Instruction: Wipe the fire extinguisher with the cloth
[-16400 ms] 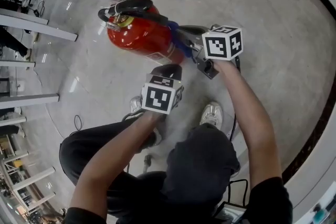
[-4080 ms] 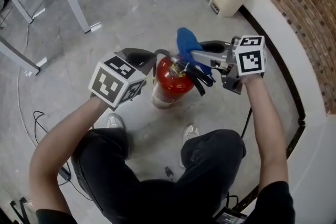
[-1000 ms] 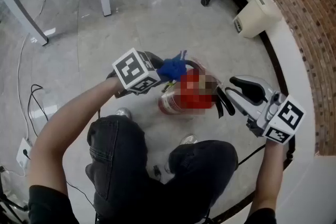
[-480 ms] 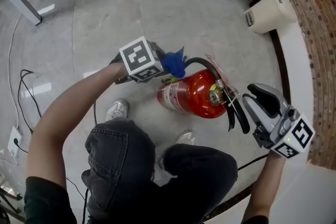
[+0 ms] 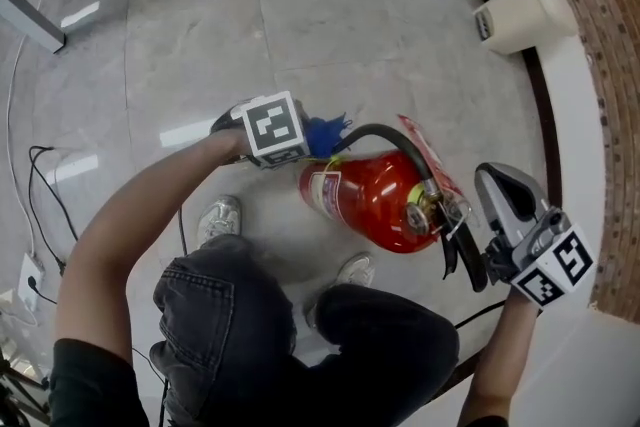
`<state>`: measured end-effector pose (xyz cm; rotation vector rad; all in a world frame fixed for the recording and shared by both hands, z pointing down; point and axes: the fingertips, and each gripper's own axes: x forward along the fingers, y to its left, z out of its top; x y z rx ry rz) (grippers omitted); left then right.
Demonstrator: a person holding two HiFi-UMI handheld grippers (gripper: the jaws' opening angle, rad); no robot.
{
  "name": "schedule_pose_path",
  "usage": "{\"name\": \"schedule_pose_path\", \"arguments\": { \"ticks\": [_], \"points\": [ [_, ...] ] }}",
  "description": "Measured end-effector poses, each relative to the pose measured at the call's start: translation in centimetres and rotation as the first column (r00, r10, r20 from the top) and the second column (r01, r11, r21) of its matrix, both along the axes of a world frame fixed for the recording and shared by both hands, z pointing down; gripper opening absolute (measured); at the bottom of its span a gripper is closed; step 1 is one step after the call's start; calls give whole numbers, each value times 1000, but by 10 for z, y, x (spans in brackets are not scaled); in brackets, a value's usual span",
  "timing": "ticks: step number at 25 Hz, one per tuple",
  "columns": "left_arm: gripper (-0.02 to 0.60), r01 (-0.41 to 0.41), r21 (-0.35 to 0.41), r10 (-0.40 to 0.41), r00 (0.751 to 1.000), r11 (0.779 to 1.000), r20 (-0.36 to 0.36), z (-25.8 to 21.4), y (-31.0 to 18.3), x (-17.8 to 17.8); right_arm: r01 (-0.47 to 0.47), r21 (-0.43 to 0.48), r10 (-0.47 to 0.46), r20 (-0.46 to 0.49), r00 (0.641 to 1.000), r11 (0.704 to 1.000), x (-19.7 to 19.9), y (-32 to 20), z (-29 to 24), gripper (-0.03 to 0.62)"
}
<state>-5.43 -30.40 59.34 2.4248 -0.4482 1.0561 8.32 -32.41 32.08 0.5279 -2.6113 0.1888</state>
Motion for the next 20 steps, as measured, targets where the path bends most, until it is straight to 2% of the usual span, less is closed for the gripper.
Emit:
{"name": "schedule_pose_path", "arguments": {
  "ticks": [3, 6, 9, 13, 17, 20],
  "points": [
    [153, -34, -13, 34, 996, 999, 87, 24, 3, -6, -51, -22, 50, -48, 998, 998, 12, 0, 20, 3],
    [153, -68, 7, 67, 994, 998, 85, 33, -4, -3, -100, -49, 97, -69, 993, 994, 25, 4, 38, 3],
    [153, -122, 41, 115, 984, 992, 139, 53, -4, -3, -145, -85, 139, -77, 987, 986, 39, 11, 52, 3],
    [153, -127, 47, 122, 988, 991, 100, 68, -6, 1, -202, -119, 191, -94, 977, 972, 57, 12, 67, 3],
    [153, -122, 19, 120, 990, 992, 70, 78, -4, 4, -246, -152, 232, -103, 967, 957, 63, 13, 81, 3],
    [153, -105, -6, 105, 994, 994, -10, 75, -4, 10, -268, -168, 253, -102, 962, 949, 64, 16, 86, 3]
  ]
}}
